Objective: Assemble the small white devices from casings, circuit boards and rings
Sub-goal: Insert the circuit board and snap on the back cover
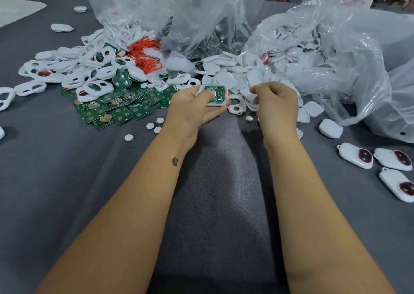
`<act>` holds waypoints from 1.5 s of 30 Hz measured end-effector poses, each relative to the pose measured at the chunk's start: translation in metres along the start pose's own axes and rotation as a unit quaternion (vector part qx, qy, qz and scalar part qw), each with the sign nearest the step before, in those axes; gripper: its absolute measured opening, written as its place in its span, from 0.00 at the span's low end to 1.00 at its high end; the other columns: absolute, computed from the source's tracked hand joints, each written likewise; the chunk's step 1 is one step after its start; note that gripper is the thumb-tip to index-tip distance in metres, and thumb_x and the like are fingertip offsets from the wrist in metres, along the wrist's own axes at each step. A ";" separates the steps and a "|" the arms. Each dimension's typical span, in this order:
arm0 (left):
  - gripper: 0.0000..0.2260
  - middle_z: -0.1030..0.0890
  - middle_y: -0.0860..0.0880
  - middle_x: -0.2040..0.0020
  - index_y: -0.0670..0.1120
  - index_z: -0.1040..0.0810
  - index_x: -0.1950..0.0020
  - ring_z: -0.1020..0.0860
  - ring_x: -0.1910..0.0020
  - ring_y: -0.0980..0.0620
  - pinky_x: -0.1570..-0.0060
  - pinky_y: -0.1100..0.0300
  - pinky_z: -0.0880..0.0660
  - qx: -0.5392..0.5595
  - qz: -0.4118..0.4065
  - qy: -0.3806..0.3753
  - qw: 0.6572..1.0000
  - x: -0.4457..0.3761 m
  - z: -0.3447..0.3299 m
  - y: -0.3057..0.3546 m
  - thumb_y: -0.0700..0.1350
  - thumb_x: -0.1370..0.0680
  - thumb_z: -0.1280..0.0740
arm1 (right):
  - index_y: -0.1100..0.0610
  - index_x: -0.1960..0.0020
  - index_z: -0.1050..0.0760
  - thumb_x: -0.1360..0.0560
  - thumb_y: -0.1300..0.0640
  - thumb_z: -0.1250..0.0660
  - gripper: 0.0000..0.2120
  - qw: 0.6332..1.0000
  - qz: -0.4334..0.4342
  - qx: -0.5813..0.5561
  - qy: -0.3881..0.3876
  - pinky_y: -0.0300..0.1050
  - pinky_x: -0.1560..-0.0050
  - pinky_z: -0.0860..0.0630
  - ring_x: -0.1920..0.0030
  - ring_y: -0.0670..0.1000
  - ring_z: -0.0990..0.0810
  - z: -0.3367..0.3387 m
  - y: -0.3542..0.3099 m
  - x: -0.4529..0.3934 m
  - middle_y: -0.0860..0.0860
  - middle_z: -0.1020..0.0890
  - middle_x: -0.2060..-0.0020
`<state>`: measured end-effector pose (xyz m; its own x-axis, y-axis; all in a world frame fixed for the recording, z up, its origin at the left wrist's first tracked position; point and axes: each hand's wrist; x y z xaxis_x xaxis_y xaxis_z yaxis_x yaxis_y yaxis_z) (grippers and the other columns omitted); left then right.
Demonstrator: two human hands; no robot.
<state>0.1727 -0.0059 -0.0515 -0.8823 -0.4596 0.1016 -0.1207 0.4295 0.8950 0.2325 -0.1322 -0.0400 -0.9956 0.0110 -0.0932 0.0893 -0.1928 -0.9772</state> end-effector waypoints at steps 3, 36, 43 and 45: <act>0.05 0.15 0.41 0.59 0.36 0.23 0.53 0.15 0.58 0.44 0.60 0.60 0.19 0.023 0.015 -0.007 1.000 -0.001 0.001 0.001 0.33 0.21 0.37 | 0.61 0.56 0.20 0.26 0.59 0.39 0.10 0.991 0.051 0.123 0.022 0.44 0.63 0.32 0.60 0.54 0.24 0.008 0.003 -0.005 0.52 0.19 0.64; 0.06 0.15 0.39 0.60 0.34 0.23 0.53 0.15 0.58 0.44 0.61 0.59 0.19 0.073 0.029 0.019 0.997 -0.002 0.004 0.004 0.31 0.21 0.39 | 0.54 0.57 0.18 0.25 0.65 0.32 0.08 0.980 0.001 -0.131 -0.149 0.35 0.64 0.26 0.67 0.43 0.23 0.016 -0.001 -0.003 0.46 0.17 0.67; 0.06 0.15 0.42 0.63 0.37 0.23 0.55 0.15 0.62 0.47 0.62 0.60 0.19 0.060 0.022 0.025 0.998 -0.002 0.003 0.004 0.32 0.21 0.38 | 0.63 0.54 0.28 0.26 0.74 0.36 0.07 0.931 -0.071 -0.285 -0.218 0.38 0.63 0.20 0.66 0.51 0.17 0.008 -0.008 0.004 0.59 0.18 0.65; 0.06 0.15 0.43 0.63 0.37 0.23 0.54 0.15 0.61 0.47 0.61 0.60 0.19 0.063 0.019 0.016 0.998 -0.001 0.003 0.004 0.32 0.21 0.38 | 0.64 0.50 0.28 0.25 0.74 0.37 0.08 0.929 -0.072 -0.291 -0.219 0.39 0.61 0.19 0.65 0.52 0.16 0.005 -0.009 0.006 0.61 0.19 0.61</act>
<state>0.1723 -0.0017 -0.0496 -0.8723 -0.4651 0.1510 -0.1452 0.5412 0.8282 0.2256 -0.1354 -0.0310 -0.9029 -0.4298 0.0087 -0.1722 0.3432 -0.9233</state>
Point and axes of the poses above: each hand's wrist, its own x-axis away from the middle knuckle, its own z-axis out of the back of the hand, y = z × x
